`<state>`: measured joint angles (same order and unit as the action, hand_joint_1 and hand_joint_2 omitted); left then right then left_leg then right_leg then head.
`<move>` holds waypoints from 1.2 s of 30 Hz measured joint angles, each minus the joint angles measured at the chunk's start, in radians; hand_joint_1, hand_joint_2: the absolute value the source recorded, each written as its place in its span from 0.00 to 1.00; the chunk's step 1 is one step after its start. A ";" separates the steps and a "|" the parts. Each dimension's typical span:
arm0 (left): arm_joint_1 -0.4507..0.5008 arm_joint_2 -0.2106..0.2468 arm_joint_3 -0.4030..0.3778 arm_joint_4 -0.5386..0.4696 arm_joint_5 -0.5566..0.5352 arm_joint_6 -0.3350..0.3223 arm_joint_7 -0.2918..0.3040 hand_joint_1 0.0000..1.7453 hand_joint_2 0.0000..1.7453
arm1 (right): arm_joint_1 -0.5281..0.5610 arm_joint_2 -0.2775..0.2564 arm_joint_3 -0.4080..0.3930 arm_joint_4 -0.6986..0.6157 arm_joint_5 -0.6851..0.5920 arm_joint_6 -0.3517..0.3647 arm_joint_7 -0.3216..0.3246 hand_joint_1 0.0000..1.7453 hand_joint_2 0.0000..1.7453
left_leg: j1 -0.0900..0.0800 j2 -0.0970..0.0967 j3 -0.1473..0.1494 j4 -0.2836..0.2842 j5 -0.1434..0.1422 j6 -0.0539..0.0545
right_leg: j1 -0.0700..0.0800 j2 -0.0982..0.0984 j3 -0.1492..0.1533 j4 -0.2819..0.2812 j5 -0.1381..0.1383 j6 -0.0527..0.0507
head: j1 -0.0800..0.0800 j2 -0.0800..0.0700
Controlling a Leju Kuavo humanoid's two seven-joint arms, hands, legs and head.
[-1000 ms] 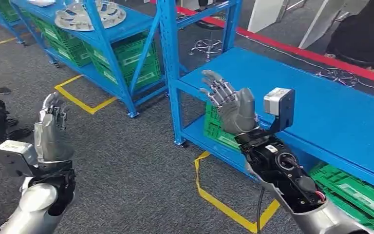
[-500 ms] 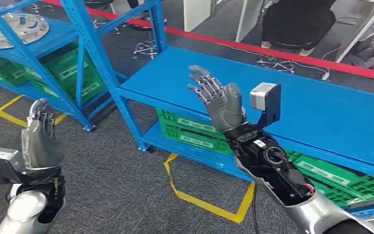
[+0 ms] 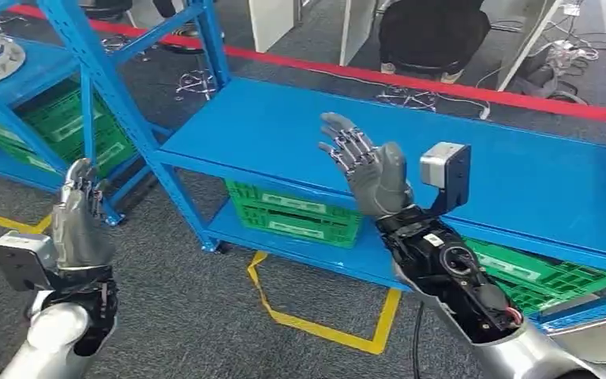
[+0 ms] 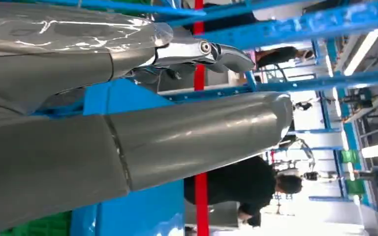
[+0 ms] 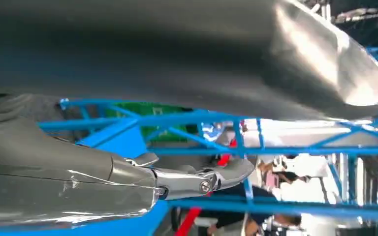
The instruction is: Take the parts from the cabinet and place them on the table.
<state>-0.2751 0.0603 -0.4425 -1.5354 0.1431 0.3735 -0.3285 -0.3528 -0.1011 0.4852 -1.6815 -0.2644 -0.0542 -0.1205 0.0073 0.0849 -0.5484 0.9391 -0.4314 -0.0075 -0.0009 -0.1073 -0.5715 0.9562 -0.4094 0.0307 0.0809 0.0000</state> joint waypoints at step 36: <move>0.024 0.000 0.043 -0.027 -0.028 -0.012 0.002 0.00 0.00 | -0.032 0.036 0.024 0.060 0.003 0.021 -0.032 0.00 0.00 | 0.002 -0.026 -0.013 0.052 -0.043 -0.020 | -0.006 0.094 -0.002 0.002 -0.002 -0.045 | -0.025 0.000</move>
<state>-0.2510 0.0599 -0.3994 -1.5629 0.1152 0.3613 -0.3265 -0.3844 -0.0648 0.5093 -1.6213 -0.2613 -0.0332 -0.1530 0.0096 0.0586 -0.5612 0.9914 -0.4749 -0.0270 -0.0068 -0.0129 -0.5733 0.9578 -0.4115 -0.0141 0.0560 0.0000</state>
